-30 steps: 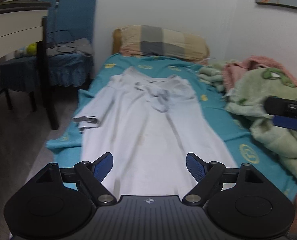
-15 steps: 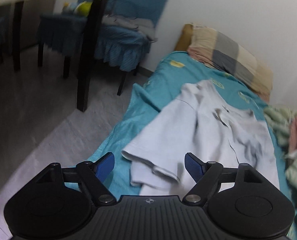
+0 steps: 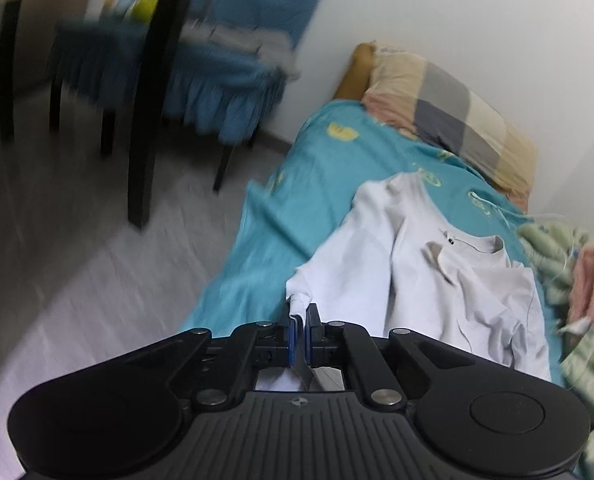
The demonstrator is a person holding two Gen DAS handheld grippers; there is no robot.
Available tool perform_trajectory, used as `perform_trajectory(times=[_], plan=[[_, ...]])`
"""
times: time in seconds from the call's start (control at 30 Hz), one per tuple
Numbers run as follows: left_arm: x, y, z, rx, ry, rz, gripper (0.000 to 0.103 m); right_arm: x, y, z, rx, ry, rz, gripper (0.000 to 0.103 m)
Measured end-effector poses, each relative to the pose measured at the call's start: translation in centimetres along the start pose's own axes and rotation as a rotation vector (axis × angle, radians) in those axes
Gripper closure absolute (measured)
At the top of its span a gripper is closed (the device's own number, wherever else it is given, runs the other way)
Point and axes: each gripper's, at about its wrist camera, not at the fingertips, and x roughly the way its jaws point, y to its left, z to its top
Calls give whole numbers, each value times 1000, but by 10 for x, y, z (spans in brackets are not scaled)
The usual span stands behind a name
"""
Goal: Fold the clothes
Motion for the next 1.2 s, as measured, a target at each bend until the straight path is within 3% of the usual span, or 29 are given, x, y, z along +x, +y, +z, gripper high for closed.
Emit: perform_trajectory(times=[0.17, 0.27, 0.5, 0.73, 0.9, 1.0, 1.07, 1.2], plan=[[-23, -52, 36, 184, -33, 42, 98, -8, 2, 3, -2, -23, 5, 19], [-33, -85, 56, 232, -55, 56, 99, -13, 2, 5, 5, -29, 9, 19], [-30, -195, 79, 290, -13, -30, 100, -23, -3, 8, 18, -51, -1, 19], [46, -306, 39, 375, 110, -70, 100, -24, -24, 13, 82, -65, -34, 19], [111, -321, -9, 409, 168, -49, 96, -17, -40, 13, 118, -61, -64, 19], [121, -308, -25, 451, 169, -69, 80, -14, -42, 12, 108, -57, -62, 19], [110, -299, -28, 478, 158, -71, 56, -13, -41, 12, 91, -60, -61, 19], [47, -260, -28, 438, 120, -153, 41, -12, -37, 12, 66, -58, -48, 19]])
